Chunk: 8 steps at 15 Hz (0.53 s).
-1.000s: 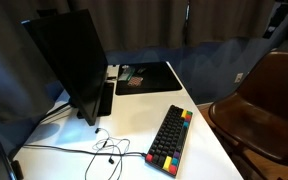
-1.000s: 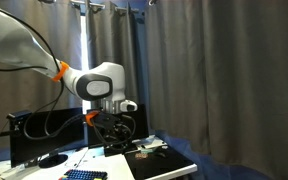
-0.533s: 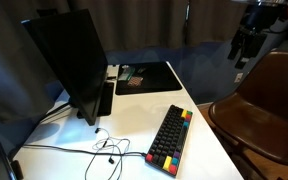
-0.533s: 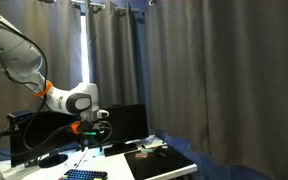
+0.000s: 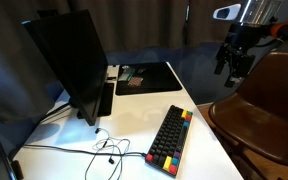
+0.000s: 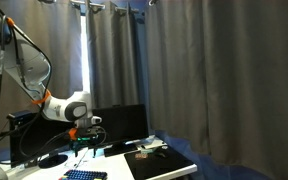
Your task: Push a black key on the computer keyboard
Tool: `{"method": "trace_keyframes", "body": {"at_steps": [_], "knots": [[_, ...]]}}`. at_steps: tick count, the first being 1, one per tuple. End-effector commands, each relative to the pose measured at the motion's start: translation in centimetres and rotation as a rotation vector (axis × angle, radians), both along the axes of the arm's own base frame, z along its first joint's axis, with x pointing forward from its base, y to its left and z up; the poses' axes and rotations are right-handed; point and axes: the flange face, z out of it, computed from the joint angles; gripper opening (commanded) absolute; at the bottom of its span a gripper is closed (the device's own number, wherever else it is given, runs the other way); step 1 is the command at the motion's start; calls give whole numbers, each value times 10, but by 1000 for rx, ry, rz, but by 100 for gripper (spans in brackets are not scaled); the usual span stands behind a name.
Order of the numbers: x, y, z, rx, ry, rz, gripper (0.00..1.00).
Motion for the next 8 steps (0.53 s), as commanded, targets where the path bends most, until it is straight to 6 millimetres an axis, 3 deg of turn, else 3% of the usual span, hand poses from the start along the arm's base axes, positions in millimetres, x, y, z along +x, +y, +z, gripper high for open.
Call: {"method": "trace_keyframes", "body": {"at_steps": [1, 5, 8], "knots": [[0, 0, 2, 1, -2, -2, 100], [0, 0, 2, 1, -3, -2, 100], [5, 26, -13, 73, -11, 61, 100]]}}
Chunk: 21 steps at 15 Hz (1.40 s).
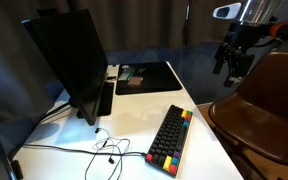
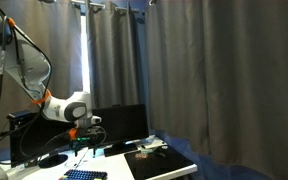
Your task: Push a black key on the computer keyboard
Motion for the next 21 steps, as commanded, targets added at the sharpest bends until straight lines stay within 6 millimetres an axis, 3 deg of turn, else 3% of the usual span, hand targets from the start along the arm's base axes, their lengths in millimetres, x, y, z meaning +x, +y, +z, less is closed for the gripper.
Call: {"method": "trace_keyframes", "body": {"at_steps": [1, 4, 5, 6, 11, 16, 21], "knots": [[6, 31, -19, 69, -6, 55, 100], [12, 56, -39, 108, -19, 97, 100], [14, 63, -46, 114, -21, 109, 89], [17, 70, -53, 120, -20, 125, 72], [34, 98, -84, 163, -27, 178, 36], [52, 107, -108, 171, -23, 210, 2], [61, 107, -127, 172, 7, 230, 0]]}}
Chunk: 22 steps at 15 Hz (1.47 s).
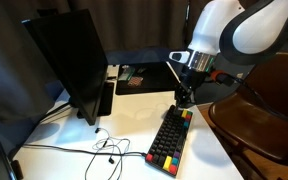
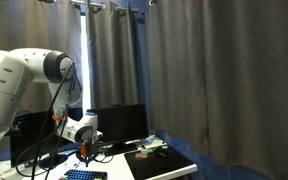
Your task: Push a black key on the computer keyboard
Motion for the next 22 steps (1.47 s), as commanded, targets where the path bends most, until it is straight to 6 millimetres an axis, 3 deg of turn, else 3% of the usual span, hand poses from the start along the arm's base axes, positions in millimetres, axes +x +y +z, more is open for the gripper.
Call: {"method": "trace_keyframes", "body": {"at_steps": [1, 15, 22], "knots": [[6, 8, -12, 22, 11, 25, 0], [2, 20, -38, 56, -43, 70, 0], [7, 15, -42, 32, -73, 78, 0]]}}
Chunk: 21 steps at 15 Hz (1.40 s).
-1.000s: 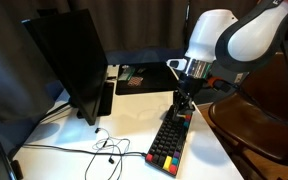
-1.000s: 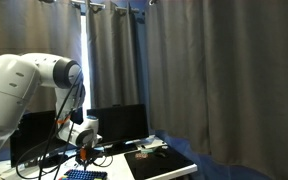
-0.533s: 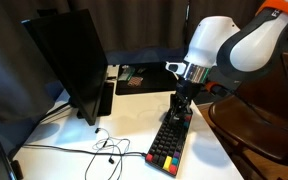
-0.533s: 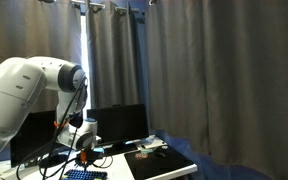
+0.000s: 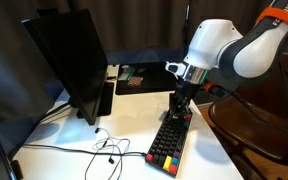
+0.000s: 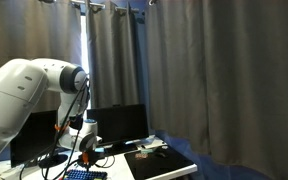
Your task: Push a black key on the computer keyboard
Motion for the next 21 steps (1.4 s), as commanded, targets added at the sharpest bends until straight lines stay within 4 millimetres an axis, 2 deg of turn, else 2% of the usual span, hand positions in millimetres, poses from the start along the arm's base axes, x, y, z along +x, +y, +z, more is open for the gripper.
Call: {"method": "trace_keyframes", "body": {"at_steps": [1, 21], "knots": [[4, 4, -3, 1, -19, -6, 0], [9, 10, -16, -20, -40, -17, 0]]}}
